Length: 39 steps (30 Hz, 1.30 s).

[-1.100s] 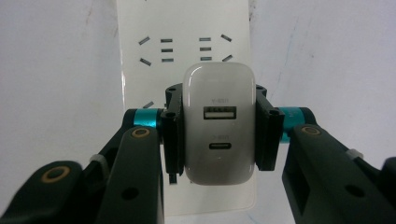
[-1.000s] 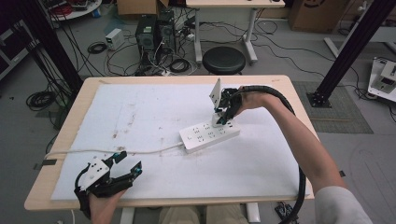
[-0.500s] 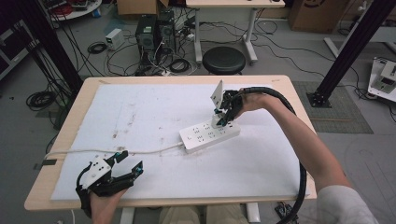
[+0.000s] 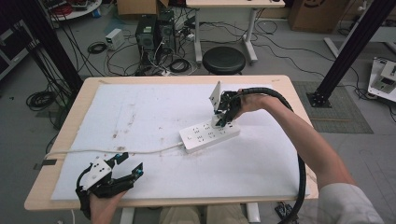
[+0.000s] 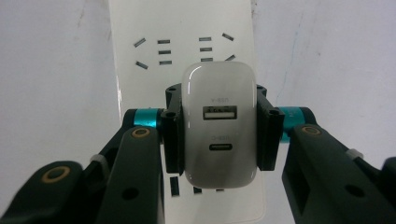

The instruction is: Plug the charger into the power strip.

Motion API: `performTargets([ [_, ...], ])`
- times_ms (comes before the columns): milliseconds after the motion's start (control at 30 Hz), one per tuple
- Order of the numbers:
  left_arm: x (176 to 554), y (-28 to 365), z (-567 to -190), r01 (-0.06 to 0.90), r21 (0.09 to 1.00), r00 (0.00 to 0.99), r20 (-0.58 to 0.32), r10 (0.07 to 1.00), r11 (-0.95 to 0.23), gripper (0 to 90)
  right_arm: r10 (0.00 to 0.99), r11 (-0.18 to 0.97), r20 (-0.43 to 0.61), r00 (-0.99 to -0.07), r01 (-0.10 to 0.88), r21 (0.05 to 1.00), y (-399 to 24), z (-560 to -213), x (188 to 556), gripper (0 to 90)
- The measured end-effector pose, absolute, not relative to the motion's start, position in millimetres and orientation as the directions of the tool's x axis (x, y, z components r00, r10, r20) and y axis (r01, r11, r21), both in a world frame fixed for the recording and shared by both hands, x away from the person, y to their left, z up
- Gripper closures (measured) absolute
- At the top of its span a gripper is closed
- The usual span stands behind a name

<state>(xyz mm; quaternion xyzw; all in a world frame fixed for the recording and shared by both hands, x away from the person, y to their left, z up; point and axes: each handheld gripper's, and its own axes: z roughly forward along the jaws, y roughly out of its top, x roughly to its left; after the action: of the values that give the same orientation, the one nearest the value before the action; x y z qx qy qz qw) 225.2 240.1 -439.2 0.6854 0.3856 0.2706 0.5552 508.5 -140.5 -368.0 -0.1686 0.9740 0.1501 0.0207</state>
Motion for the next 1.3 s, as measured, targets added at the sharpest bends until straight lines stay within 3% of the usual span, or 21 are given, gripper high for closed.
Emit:
performTargets([
  [600,224,241,-438,0.225,0.971,0.546,-0.056,0.836,-0.082,30.5,-0.315,0.901,-0.032,-0.949,-0.309,0.305,-139,-373,518,63.9],
  [1300,232,251,-442,0.230,0.970,0.546,-0.063,0.835,-0.078,30.7,-0.347,0.887,-0.034,-0.937,-0.339,0.314,-139,-374,520,63.3],
])
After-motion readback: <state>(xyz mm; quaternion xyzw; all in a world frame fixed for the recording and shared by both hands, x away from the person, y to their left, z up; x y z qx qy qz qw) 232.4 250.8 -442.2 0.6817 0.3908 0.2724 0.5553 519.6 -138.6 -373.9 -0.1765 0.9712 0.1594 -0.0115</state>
